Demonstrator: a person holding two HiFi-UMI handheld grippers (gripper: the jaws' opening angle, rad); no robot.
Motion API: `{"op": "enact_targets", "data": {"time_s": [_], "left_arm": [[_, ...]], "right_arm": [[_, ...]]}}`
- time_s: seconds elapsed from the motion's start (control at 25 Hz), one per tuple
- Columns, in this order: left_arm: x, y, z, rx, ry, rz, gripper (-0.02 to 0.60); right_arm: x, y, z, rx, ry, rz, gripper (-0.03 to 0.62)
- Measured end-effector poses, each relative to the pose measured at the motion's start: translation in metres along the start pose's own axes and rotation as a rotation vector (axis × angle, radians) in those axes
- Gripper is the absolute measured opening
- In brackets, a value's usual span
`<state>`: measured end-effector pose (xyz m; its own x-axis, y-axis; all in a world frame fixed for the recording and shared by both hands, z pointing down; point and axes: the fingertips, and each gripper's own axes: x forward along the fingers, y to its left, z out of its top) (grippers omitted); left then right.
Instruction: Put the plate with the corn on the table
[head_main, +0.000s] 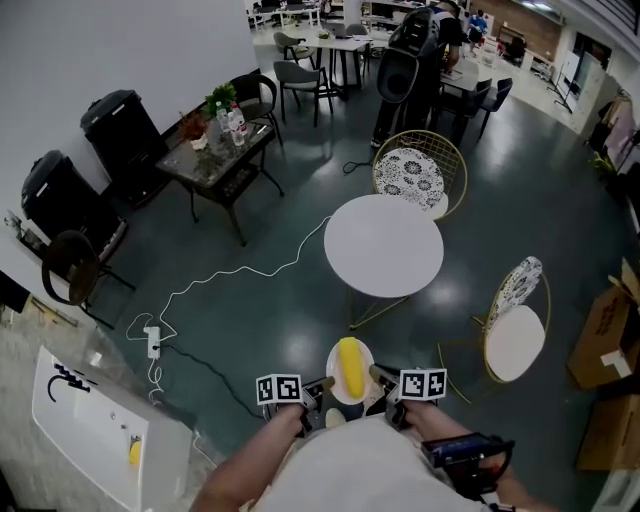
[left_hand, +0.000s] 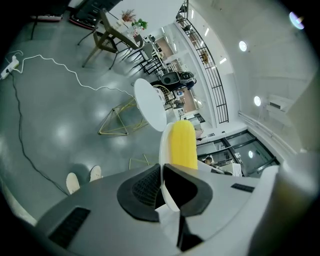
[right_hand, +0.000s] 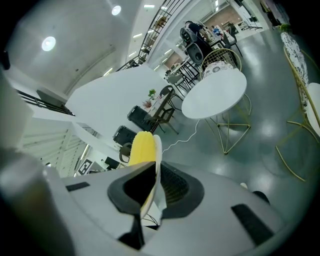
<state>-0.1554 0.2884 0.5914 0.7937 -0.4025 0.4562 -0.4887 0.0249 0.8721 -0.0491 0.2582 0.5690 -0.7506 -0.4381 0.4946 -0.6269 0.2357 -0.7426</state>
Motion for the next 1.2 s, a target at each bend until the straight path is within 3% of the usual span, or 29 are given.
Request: {"op": "enact_targets", "data": {"time_s": [0.72, 1.2], "left_arm": [[-0.002, 0.008, -0.007, 0.012, 0.022, 0.058, 0.029], [0.006, 0.003, -0.016, 0.02, 0.08, 0.038, 0.029]], "right_arm": [[0.004, -0.006, -0.012, 0.051, -0.001, 0.025, 0.035], [-0.011, -0.011, -0.019, 0.098, -0.033, 0.0, 0.035]]}}
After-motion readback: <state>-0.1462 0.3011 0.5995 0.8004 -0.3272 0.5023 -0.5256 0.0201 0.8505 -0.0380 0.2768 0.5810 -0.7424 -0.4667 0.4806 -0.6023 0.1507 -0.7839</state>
